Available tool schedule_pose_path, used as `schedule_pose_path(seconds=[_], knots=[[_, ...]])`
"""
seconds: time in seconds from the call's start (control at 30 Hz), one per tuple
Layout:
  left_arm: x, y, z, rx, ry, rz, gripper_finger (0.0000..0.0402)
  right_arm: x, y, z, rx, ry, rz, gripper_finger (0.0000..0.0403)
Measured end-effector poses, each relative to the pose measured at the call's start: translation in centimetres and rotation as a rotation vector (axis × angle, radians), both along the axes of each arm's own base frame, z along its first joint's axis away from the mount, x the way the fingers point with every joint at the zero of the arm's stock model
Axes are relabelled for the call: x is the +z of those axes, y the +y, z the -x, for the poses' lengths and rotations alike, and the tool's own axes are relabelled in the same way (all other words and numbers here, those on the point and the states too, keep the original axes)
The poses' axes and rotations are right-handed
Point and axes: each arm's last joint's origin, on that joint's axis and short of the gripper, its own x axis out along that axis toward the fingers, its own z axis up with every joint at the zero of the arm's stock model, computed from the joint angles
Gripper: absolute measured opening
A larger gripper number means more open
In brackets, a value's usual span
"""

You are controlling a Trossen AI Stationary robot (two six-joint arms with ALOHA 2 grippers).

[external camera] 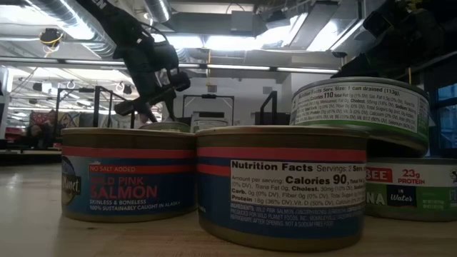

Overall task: Stack canned seafood by type on shelf
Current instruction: Put the green tuna can on the shelf, then stack the green tuna can on top of the other green tuna can on the shelf

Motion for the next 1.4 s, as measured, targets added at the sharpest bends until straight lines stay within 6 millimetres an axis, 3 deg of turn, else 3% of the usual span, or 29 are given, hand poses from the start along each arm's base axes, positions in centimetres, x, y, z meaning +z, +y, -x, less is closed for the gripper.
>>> schedule_pose_path(seconds=[0.37,0.6,0.87,1.17,1.4], knots=[[-0.1,0.0,0.0,0.013,0.005,0.007,0.0215,0.0,0.0,0.0,0.0,0.0,0.0,0.026],[-0.1,-0.1,0.1,0.0,-0.015,0.042,0.0221,0.0,0.0,0.0,0.0,0.0,0.0,0.026],[0.3,-0.6,-0.2,-0.127,-0.14,0.138,0.0221,0.0,0.0,0.0,0.0,0.0,0.0,0.026],[2.2,-2.2,-0.3,-0.28,-0.231,0.093,0.0221,0.0,0.0,0.0,0.0,0.0,0.0,0.026],[3.8,-4.9,-1.1,-0.447,-0.27,0.014,0.0221,0.0,0.0,0.0,-0.009,-0.002,-0.037,0.026]])
